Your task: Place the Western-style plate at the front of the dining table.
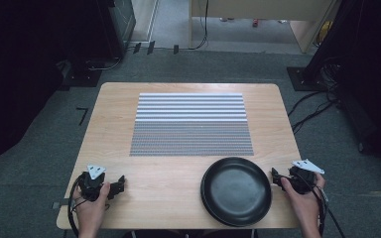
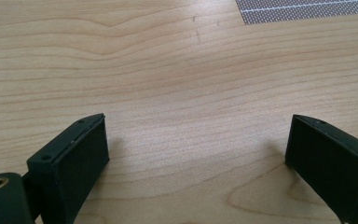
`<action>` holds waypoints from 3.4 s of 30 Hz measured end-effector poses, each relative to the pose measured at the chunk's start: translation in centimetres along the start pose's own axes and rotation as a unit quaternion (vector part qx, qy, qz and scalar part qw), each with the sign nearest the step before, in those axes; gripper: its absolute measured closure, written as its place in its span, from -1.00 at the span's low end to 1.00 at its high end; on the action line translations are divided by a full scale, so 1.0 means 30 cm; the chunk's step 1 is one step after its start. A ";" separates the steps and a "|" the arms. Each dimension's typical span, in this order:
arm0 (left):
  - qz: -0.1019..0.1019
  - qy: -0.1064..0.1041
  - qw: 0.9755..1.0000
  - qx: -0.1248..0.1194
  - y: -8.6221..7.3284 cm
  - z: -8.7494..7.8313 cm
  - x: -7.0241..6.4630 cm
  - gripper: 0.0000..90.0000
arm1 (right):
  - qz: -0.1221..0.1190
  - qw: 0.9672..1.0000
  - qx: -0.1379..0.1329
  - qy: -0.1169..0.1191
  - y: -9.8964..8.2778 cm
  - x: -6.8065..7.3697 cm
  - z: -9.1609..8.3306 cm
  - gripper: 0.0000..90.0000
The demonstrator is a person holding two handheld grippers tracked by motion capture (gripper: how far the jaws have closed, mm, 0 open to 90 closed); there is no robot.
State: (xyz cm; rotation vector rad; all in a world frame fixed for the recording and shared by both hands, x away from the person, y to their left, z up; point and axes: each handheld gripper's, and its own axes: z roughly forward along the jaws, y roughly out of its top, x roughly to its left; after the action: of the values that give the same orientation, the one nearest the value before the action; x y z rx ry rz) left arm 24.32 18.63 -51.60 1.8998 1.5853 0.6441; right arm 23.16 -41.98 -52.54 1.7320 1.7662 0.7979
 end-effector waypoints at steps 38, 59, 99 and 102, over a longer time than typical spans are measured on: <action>0.018 -0.184 0.982 -0.032 0.112 -0.019 -0.396 -0.88 | 0.071 0.993 -0.078 0.047 0.049 0.055 -0.244 -0.35; 0.040 -0.246 0.968 -0.038 0.213 -0.015 -0.624 -0.87 | 0.072 0.989 -0.077 0.102 0.008 0.079 -0.263 0.25; 0.091 -0.340 0.936 0.032 0.125 0.016 -0.761 0.11 | 0.114 0.980 -0.031 0.160 -0.051 0.138 -0.218 0.89; 0.095 -0.337 0.936 0.031 0.124 0.015 -0.763 0.11 | 0.109 0.981 -0.037 0.155 -0.053 0.153 -0.213 0.89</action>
State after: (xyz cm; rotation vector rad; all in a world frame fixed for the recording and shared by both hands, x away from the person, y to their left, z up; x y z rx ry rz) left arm 23.16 -4.42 -49.36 2.0318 0.9976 -0.0120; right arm 17.25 -37.68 -49.22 1.8506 1.7296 1.2724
